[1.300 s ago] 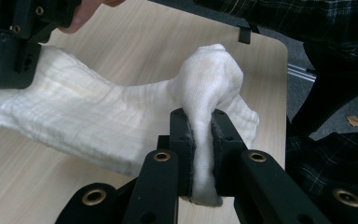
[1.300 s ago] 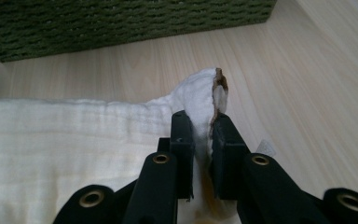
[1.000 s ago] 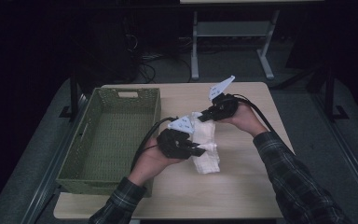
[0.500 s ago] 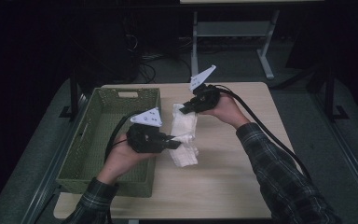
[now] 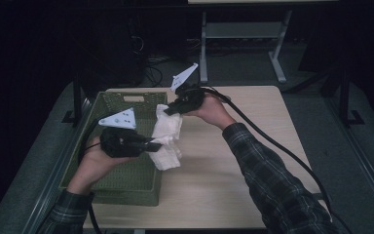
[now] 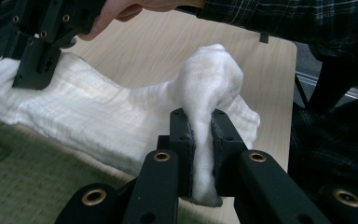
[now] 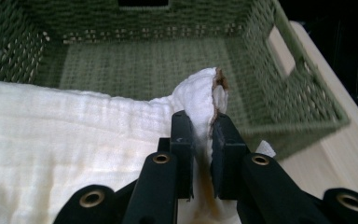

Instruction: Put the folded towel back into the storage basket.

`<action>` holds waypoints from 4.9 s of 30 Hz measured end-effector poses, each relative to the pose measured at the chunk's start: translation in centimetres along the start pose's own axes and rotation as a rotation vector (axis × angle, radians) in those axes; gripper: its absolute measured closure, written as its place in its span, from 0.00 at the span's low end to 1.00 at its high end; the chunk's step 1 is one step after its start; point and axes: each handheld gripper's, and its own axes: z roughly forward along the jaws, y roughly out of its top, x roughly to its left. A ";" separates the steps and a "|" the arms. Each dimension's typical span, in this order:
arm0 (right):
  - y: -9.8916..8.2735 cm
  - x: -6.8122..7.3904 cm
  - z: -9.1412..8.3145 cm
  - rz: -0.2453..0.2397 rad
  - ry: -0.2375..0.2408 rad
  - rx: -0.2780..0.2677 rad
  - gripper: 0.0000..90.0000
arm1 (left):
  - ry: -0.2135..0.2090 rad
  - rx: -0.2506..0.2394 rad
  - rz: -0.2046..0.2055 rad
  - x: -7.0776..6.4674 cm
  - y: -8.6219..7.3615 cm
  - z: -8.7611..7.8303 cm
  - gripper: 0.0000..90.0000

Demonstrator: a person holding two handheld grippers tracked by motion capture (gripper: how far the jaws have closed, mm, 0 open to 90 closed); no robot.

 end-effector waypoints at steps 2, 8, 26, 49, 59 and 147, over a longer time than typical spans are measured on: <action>0.7 0.1 0.6 -0.006 0.002 -0.005 0.90 | 0.012 0.002 -0.006 0.2 -0.6 -0.8 0.90; 2.4 0.6 2.5 -0.012 0.007 -0.014 0.90 | 0.040 0.013 -0.019 0.8 -2.4 -2.7 0.90; 4.2 1.8 8.0 -0.028 0.039 0.000 0.90 | 0.049 0.066 -0.042 1.4 -6.5 -4.0 0.90; 3.1 0.6 9.3 -0.043 0.007 0.042 0.89 | 0.078 0.020 -0.122 2.8 -7.5 -0.8 0.38; 2.3 -2.1 9.5 -0.014 -0.012 0.042 0.89 | 0.075 -0.012 -0.139 2.9 -7.1 0.2 0.35; -18.2 -0.6 -10.8 0.311 -0.283 -0.043 0.17 | 0.222 0.022 -0.137 -2.4 1.2 18.7 0.24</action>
